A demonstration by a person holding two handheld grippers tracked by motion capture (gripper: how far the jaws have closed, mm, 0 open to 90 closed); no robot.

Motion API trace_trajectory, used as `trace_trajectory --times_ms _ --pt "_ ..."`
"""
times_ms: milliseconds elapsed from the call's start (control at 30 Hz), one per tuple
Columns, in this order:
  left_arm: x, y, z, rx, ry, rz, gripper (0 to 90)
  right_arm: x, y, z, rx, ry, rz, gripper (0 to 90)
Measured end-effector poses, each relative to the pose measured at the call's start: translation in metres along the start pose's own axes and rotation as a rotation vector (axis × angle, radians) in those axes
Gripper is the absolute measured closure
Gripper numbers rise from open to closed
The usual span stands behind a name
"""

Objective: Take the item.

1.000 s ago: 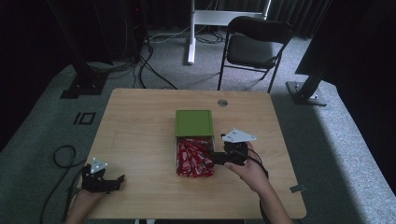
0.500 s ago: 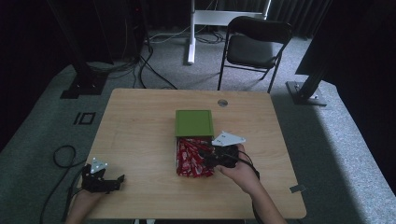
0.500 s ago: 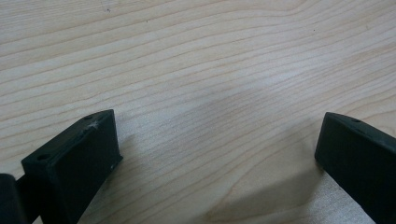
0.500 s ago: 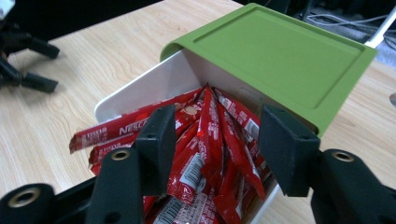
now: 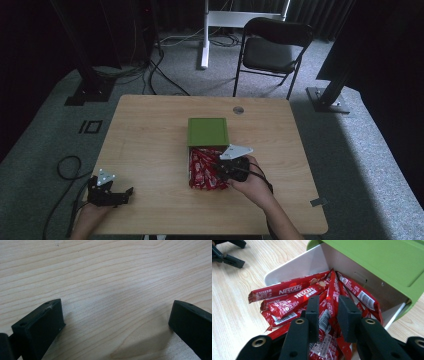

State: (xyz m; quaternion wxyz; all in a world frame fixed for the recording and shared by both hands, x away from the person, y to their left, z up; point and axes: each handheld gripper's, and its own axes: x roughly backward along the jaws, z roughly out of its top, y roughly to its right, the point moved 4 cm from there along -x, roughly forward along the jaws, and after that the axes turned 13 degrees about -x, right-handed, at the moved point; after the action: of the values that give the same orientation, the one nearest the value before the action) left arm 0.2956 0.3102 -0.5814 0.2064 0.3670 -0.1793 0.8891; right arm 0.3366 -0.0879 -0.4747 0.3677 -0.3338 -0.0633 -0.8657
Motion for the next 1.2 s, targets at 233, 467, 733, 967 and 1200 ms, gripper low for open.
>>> trace_trajectory --times_ms 233,467,733,967,1200 --pt "0.0 0.0 0.0 0.0 0.0 0.0 0.6 -0.011 0.0 0.0 -0.004 -0.028 -0.037 68.8" --pt "0.0 0.0 0.0 0.0 0.0 0.0 0.6 -0.022 -0.003 0.002 -0.014 -0.042 -0.082 69.3" --pt "0.0 0.0 0.0 0.0 0.0 0.0 0.6 -0.026 -0.002 -0.002 -0.009 -0.032 -0.13 81.1" --pt "0.0 0.0 0.0 0.0 0.0 0.0 0.6 -0.027 -0.002 0.0 0.009 -0.033 -0.147 87.6" --pt "0.0 0.0 0.0 0.0 0.0 0.0 0.6 -0.018 -0.003 0.004 -0.035 0.001 -0.111 88.8"
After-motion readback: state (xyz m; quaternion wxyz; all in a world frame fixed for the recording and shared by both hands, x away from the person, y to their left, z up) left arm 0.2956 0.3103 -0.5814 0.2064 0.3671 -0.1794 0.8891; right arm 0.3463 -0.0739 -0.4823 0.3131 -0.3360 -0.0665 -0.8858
